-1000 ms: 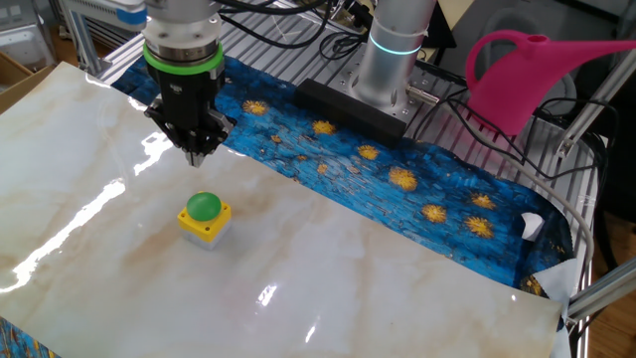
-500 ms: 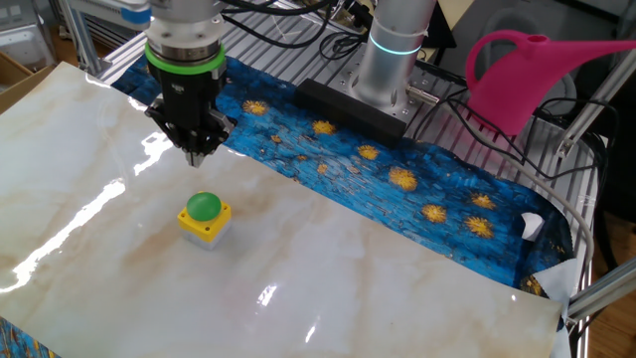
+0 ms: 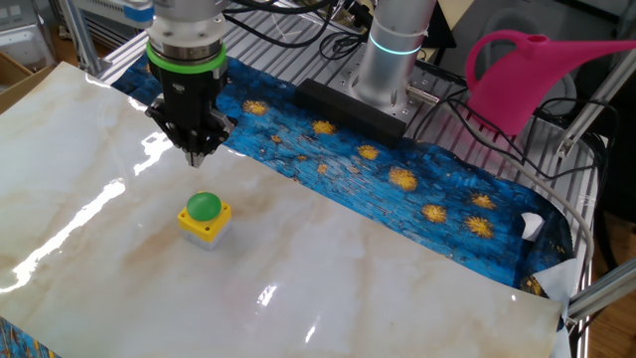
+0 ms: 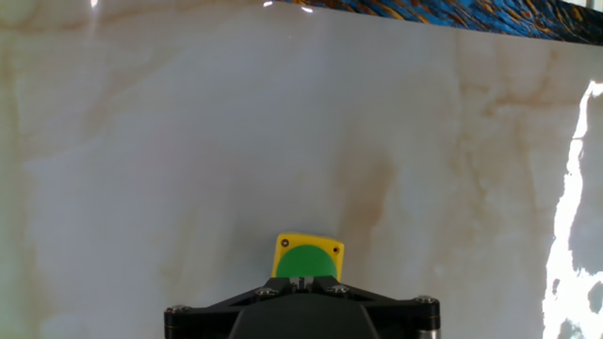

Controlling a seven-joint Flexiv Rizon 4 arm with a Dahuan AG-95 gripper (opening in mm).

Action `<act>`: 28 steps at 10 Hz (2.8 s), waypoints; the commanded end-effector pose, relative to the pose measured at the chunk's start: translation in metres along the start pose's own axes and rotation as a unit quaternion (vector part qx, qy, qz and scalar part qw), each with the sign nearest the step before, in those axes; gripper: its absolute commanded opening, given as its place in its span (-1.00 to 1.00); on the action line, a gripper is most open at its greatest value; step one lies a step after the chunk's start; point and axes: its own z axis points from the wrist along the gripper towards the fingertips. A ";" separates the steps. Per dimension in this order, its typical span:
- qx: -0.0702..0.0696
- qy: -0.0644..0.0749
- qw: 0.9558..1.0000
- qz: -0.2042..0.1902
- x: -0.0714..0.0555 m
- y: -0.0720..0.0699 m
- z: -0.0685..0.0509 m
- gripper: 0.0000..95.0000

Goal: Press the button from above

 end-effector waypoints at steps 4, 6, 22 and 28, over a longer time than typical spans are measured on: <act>0.005 -0.003 1.000 0.001 0.001 0.000 0.000 -1.00; -0.001 0.000 1.000 0.007 -0.013 -0.020 -0.020 -1.00; -0.020 -0.007 0.999 0.049 -0.012 -0.018 -0.020 -1.00; -0.019 -0.006 0.999 0.040 -0.012 -0.017 -0.019 -1.00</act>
